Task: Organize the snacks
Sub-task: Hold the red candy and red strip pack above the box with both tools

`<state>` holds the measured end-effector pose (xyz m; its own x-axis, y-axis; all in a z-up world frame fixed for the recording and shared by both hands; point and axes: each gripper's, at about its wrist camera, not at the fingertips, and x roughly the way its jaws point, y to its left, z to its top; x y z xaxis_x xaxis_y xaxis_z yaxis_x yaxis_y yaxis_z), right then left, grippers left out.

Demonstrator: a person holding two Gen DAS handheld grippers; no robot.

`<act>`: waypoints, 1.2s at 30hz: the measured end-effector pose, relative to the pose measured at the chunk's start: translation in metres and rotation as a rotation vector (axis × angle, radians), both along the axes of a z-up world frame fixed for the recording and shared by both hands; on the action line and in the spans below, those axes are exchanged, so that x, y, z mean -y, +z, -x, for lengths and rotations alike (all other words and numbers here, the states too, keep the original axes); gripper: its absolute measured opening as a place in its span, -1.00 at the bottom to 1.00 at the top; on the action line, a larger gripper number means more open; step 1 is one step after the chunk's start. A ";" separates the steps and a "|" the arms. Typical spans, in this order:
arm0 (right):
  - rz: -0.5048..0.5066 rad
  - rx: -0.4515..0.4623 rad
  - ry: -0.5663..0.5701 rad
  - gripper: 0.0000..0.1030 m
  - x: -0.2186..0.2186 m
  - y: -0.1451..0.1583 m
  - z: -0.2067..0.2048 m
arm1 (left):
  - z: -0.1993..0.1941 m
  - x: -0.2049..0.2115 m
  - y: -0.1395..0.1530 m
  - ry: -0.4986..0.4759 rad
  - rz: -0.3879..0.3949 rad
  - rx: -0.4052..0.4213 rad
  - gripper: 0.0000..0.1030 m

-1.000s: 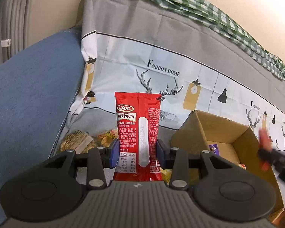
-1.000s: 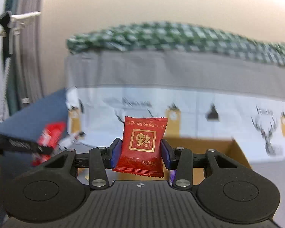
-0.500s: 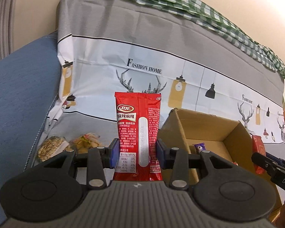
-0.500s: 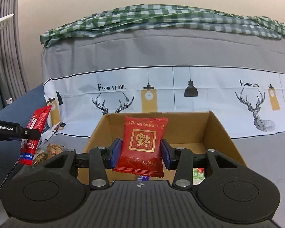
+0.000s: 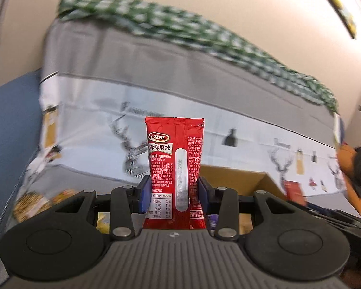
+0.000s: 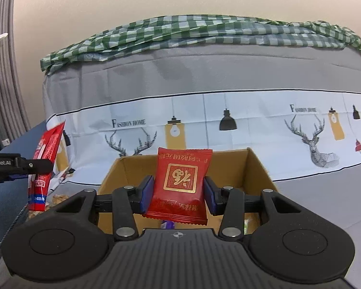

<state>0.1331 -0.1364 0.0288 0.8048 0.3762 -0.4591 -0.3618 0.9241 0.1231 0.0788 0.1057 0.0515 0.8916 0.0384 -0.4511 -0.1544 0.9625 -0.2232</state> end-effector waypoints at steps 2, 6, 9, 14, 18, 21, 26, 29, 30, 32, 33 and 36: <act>0.001 -0.006 -0.016 -0.11 0.002 -0.001 -0.002 | 0.000 0.014 0.001 -0.041 -0.022 0.022 -0.13; 0.006 0.003 -0.060 -0.11 0.010 -0.001 -0.006 | -0.005 0.037 -0.002 -0.100 -0.022 0.024 -0.13; 0.004 0.008 -0.103 -0.11 0.018 0.000 -0.010 | -0.007 0.050 -0.007 -0.131 -0.008 0.015 -0.14; 0.001 0.003 -0.153 -0.11 0.028 -0.001 -0.015 | -0.011 0.064 -0.012 -0.171 0.006 0.014 -0.13; 0.006 0.005 -0.168 -0.11 0.031 -0.002 -0.018 | -0.015 0.068 -0.013 -0.189 0.020 0.013 -0.14; 0.011 0.011 -0.173 -0.12 0.032 -0.003 -0.018 | -0.016 0.070 -0.014 -0.201 0.023 0.010 -0.13; 0.011 0.009 -0.175 -0.11 0.030 -0.004 -0.019 | -0.018 0.075 -0.017 -0.219 0.019 0.002 -0.13; 0.013 0.015 -0.171 -0.11 0.027 -0.004 -0.018 | -0.018 0.076 -0.018 -0.222 0.016 -0.003 -0.13; 0.014 0.018 -0.170 -0.11 0.027 -0.004 -0.017 | -0.019 0.077 -0.018 -0.223 0.016 -0.005 -0.13; 0.013 0.022 -0.169 -0.11 0.027 -0.004 -0.017 | -0.020 0.077 -0.019 -0.223 0.016 -0.007 -0.13; 0.014 0.022 -0.169 -0.11 0.027 -0.004 -0.017 | -0.020 0.077 -0.019 -0.223 0.016 -0.007 -0.13; 0.015 0.021 -0.169 -0.11 0.027 -0.005 -0.017 | -0.022 0.078 -0.020 -0.226 0.015 -0.011 -0.13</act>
